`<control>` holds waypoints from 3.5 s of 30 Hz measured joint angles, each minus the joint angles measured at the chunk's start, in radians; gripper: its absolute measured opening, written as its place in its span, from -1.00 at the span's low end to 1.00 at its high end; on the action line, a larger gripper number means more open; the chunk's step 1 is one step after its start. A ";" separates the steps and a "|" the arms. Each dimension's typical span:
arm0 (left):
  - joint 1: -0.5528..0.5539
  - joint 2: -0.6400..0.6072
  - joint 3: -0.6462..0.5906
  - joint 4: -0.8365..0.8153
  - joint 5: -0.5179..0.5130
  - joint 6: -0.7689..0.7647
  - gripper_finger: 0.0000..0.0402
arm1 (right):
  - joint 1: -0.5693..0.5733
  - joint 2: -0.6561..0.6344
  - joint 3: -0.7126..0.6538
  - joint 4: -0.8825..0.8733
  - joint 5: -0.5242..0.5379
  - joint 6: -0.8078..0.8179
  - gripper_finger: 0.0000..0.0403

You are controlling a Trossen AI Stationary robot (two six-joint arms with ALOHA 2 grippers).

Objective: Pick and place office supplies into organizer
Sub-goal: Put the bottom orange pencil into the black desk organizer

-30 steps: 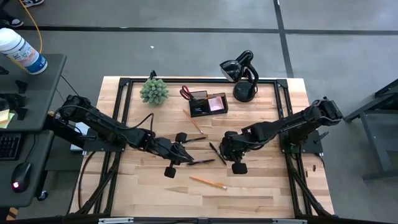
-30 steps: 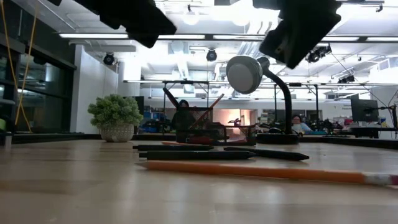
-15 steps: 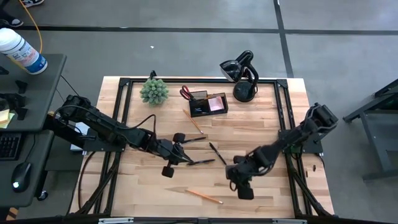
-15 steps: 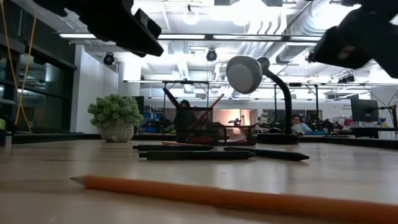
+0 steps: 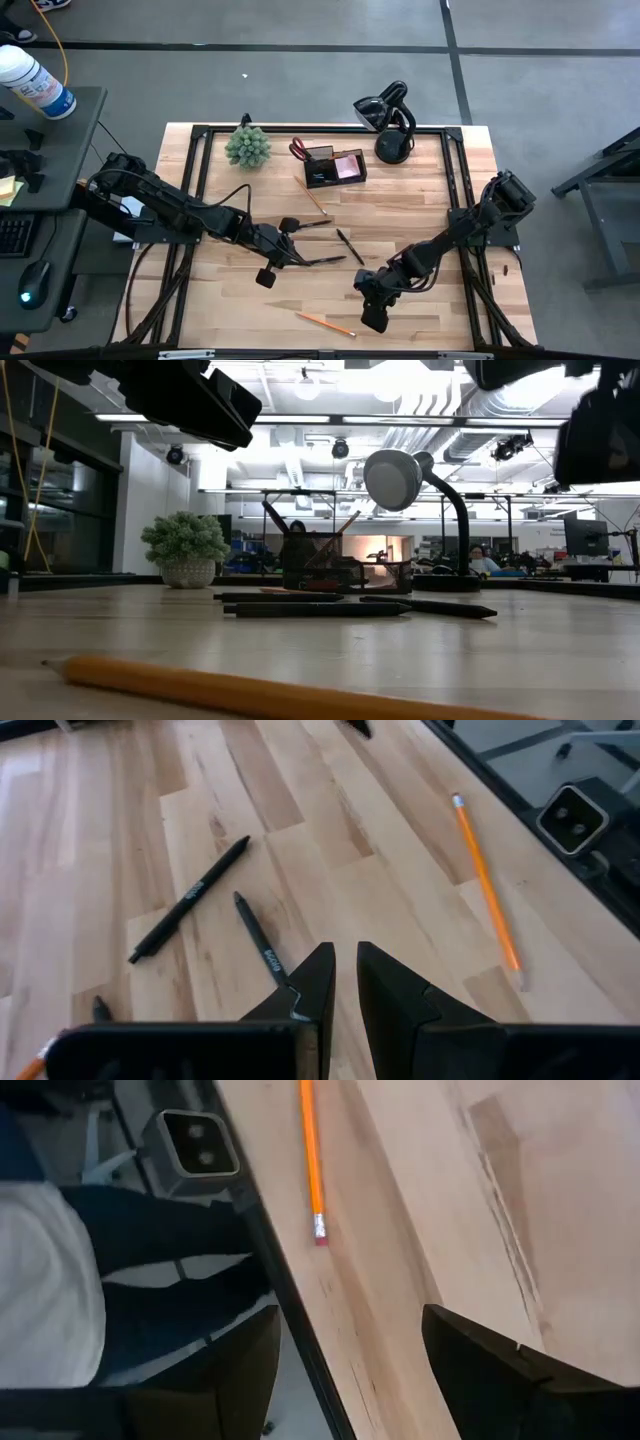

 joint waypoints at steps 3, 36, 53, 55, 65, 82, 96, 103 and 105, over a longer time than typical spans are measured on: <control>0.000 0.000 0.000 0.000 0.022 -0.019 -0.83 | 0.012 0.016 0.000 -0.005 0.028 0.071 0.18; -0.243 0.001 0.000 -0.008 -0.055 -0.297 -0.83 | 0.206 0.593 0.864 -0.665 0.401 -0.096 -0.16; -0.243 0.001 0.000 -0.010 -0.136 -0.210 -0.83 | 0.188 0.652 0.962 -0.704 0.296 -0.176 -0.23; -0.243 0.001 0.000 -0.010 -0.137 -0.210 -0.83 | 0.184 0.652 0.962 -0.706 0.294 -0.180 -0.25; -0.243 0.001 0.000 -0.010 -0.137 -0.210 -0.83 | 0.157 0.656 0.945 -0.717 0.314 -0.173 -0.28; -0.243 0.001 0.000 -0.014 -0.144 -0.192 -0.83 | 0.174 0.679 0.945 -0.752 0.334 -0.110 -0.29; -0.243 0.001 0.000 -0.015 -0.166 -0.191 -0.83 | 0.184 0.694 0.946 -0.742 0.338 -0.110 -0.32; -0.243 0.001 0.000 -0.014 -0.168 -0.191 -0.83 | 0.184 0.704 0.946 -0.725 0.334 -0.110 -0.32; -0.243 0.001 0.000 -0.014 -0.171 -0.191 -0.83 | 0.184 0.704 0.946 -0.725 0.333 -0.110 -0.33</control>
